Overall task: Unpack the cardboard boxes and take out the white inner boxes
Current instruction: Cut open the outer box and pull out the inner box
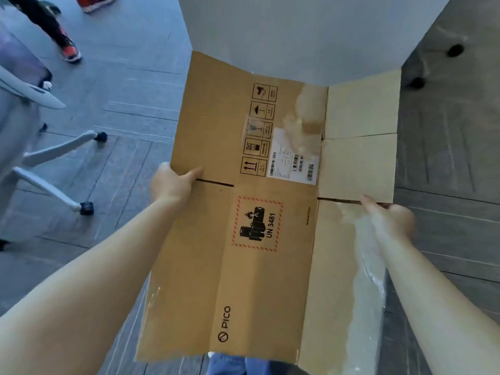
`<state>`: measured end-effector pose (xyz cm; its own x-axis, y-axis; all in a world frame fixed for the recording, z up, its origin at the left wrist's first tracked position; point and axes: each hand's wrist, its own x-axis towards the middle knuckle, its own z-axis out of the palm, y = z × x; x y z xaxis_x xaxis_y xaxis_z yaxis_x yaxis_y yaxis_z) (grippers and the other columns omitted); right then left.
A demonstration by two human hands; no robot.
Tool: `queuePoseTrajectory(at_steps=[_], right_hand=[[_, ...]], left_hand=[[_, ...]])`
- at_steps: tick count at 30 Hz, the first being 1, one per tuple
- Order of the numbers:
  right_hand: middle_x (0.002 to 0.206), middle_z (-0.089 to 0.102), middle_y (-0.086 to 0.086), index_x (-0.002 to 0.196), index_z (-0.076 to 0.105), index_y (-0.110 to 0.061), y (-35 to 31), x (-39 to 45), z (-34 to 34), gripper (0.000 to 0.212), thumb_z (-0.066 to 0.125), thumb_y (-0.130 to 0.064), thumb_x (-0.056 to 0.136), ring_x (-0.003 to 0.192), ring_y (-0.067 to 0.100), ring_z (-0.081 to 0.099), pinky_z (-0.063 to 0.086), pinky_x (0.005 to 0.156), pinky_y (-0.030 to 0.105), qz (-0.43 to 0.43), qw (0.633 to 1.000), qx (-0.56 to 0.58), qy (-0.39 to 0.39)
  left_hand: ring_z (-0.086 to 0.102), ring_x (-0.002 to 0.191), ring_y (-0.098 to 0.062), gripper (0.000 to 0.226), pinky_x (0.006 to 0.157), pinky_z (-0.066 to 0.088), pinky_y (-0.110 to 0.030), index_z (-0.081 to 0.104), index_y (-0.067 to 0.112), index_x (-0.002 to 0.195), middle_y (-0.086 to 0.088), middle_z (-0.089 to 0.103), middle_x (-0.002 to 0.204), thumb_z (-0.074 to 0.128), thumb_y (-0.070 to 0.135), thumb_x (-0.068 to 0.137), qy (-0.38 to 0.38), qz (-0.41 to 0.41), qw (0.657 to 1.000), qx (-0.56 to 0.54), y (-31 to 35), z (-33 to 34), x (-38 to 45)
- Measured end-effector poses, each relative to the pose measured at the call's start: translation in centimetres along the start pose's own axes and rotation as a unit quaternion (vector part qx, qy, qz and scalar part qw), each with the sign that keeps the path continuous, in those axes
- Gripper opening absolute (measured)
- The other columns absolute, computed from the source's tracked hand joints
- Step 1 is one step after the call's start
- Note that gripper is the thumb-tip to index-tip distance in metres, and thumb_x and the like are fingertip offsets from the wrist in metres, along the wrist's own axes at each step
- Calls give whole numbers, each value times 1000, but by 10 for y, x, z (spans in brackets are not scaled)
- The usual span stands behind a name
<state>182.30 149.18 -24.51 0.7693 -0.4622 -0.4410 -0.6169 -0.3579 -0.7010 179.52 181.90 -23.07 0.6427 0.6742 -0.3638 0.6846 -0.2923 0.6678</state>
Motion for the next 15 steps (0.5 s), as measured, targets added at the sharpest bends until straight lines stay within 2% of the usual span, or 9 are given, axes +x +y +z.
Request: queuePoseTrajectory(at_steps=[3,6,10,12,15], right_hand=[[96,64,14,96,65,0,50,50,48,37,68,-34,81,88,28,60,42,72,33,15,1000,3,2],[93,61,12,97,64,-1,96,105,99,33,67,-30,83,83,20,54,36,70,29,13,1000,6,-7],[87,58,13,98,63,4,154,179,168,40,68,-32,81,80,22,53,37,69,30,11,1000,3,2],[91,61,16,100,62,6,185,212,202,45,69,-33,80,83,25,55,37,70,30,15,1000,5,5],[107,64,20,105,61,6,226,252,247,47,69,-33,81,98,32,60,42,74,33,22,1000,-9,1]], left_hand=[[56,109,-30,52,88,44,-37,52,4,115,-11,60,117,67,41,82,-12,-4,999,42,-44,64,48],[56,110,-30,53,88,43,-36,53,4,115,-10,60,118,68,42,81,-19,-12,998,56,-87,129,99],[56,110,-31,55,89,44,-38,55,3,115,-14,61,119,69,42,80,-21,-12,998,63,-146,211,172],[55,110,-33,54,86,43,-36,55,2,114,-15,60,118,69,42,80,-19,-9,997,73,-175,249,201],[55,110,-33,54,81,40,-35,55,1,113,-16,60,117,68,42,81,-20,-3,996,89,-215,300,237]])
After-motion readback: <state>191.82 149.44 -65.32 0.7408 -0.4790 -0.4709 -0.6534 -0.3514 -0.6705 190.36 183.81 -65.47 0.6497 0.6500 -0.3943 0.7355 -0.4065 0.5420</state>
